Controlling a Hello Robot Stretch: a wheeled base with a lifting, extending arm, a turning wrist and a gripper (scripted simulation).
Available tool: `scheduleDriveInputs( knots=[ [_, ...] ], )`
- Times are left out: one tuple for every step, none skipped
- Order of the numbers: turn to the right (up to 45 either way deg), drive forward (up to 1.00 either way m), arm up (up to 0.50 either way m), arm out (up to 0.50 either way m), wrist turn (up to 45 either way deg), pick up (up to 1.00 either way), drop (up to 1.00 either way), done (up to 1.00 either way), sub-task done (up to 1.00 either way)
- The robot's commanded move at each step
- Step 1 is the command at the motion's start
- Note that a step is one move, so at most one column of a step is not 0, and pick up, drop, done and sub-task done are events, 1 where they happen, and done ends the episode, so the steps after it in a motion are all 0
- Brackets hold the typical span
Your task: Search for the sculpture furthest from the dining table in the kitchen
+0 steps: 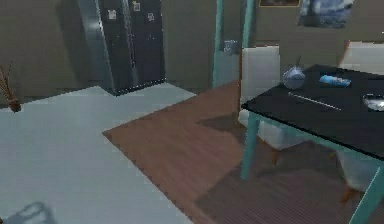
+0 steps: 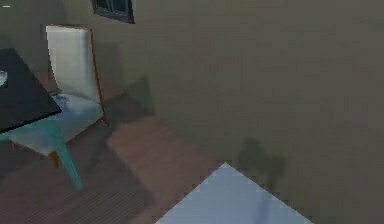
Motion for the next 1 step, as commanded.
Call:
scheduleDriveInputs(
  knots=[
    [0.0,0.60,0.00,0.00,0.0,0.00,0.00,0.00,0.00]
  ],
)
